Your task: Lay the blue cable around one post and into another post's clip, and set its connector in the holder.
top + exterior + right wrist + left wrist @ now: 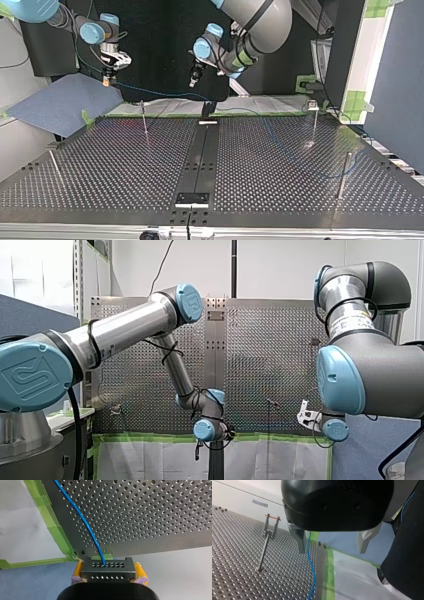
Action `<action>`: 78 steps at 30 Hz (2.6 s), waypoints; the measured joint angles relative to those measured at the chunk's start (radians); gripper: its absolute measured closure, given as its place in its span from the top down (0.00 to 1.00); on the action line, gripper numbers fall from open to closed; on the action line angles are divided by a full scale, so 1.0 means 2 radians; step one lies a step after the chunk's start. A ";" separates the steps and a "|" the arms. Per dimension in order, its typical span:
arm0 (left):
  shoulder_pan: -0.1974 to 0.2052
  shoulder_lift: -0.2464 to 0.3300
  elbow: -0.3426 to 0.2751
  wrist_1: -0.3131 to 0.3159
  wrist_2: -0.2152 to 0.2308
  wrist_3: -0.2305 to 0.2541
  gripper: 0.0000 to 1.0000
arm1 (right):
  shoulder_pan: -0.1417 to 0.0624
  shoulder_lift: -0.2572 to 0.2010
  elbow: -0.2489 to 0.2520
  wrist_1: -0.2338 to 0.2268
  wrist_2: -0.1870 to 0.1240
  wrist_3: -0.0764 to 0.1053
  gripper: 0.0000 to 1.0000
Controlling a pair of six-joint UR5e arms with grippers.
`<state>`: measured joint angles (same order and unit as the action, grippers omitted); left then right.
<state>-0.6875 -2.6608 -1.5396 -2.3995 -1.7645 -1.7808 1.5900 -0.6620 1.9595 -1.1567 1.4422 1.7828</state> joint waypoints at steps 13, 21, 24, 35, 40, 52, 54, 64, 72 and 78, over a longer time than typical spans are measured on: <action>0.000 -0.015 0.054 -0.031 -0.011 0.001 1.00 | 0.001 0.000 0.000 0.000 0.000 0.000 0.00; 0.004 -0.019 0.071 -0.039 -0.036 0.006 1.00 | 0.002 0.000 0.000 0.000 0.000 -0.001 0.00; 0.006 -0.028 0.080 -0.046 -0.044 0.012 1.00 | 0.003 0.000 0.000 0.000 0.001 -0.001 0.00; 0.008 -0.036 0.102 -0.056 -0.053 0.025 1.00 | 0.004 0.000 0.000 0.000 0.002 -0.001 0.00; 0.010 -0.036 0.107 -0.060 -0.048 0.023 1.00 | 0.004 0.000 -0.001 0.000 0.002 -0.001 0.00; 0.012 -0.036 0.107 -0.062 -0.043 0.020 0.32 | 0.003 0.000 -0.001 0.000 0.002 -0.001 0.00; 0.012 -0.036 0.107 -0.062 -0.042 0.020 0.27 | 0.003 0.000 -0.002 0.000 0.002 -0.001 0.00; 0.013 -0.036 0.107 -0.059 -0.040 0.020 0.00 | 0.003 0.000 -0.002 0.000 0.002 -0.003 0.00; 0.013 -0.036 0.107 -0.059 -0.032 0.020 0.00 | 0.003 0.000 -0.002 0.000 0.002 -0.003 0.00; 0.013 -0.036 0.107 -0.059 -0.032 0.020 0.00 | 0.004 0.000 -0.001 0.002 0.003 -0.005 0.00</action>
<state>-0.6611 -2.7325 -1.3250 -2.5175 -1.8279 -1.7407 1.5979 -0.6620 1.9566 -1.1520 1.4473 1.7737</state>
